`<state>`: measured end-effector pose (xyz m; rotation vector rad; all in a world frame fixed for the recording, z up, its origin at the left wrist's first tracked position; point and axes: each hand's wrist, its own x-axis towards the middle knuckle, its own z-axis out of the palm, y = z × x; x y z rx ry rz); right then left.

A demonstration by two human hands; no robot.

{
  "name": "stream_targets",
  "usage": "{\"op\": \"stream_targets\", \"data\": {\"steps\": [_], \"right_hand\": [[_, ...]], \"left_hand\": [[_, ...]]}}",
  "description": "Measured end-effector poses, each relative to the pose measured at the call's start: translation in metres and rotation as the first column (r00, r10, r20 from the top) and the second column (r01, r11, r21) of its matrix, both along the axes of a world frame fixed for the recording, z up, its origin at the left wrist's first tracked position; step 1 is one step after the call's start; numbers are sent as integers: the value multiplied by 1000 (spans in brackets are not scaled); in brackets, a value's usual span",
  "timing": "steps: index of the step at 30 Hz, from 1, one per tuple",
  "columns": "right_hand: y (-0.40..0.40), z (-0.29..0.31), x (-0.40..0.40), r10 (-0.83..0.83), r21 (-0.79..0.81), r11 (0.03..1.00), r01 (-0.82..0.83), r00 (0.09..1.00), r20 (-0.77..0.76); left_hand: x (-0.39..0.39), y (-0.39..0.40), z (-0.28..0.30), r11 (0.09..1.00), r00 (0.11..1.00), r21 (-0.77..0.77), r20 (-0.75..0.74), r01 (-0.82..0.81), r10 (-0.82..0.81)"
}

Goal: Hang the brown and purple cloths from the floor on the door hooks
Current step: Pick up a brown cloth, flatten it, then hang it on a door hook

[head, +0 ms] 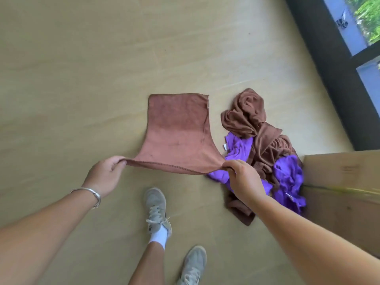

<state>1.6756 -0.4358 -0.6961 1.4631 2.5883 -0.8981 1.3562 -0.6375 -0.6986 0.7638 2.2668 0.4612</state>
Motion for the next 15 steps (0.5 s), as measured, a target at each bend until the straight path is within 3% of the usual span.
{"op": "stream_targets", "data": {"steps": [7, 12, 15], "right_hand": [[16, -51, -17, -94, -100, 989, 110, 984, 154], [63, -98, -56, -137, -122, 981, 152, 983, 126], [96, -143, -84, -76, -109, 990, 86, 993, 94]], "left_hand": [[-22, 34, -59, 998, 995, -13, 86, -53, 54], [-48, 73, -115, 990, 989, -11, 44, -138, 139], [-63, 94, -159, 981, 981, -3, 18, -196, 196]]}}
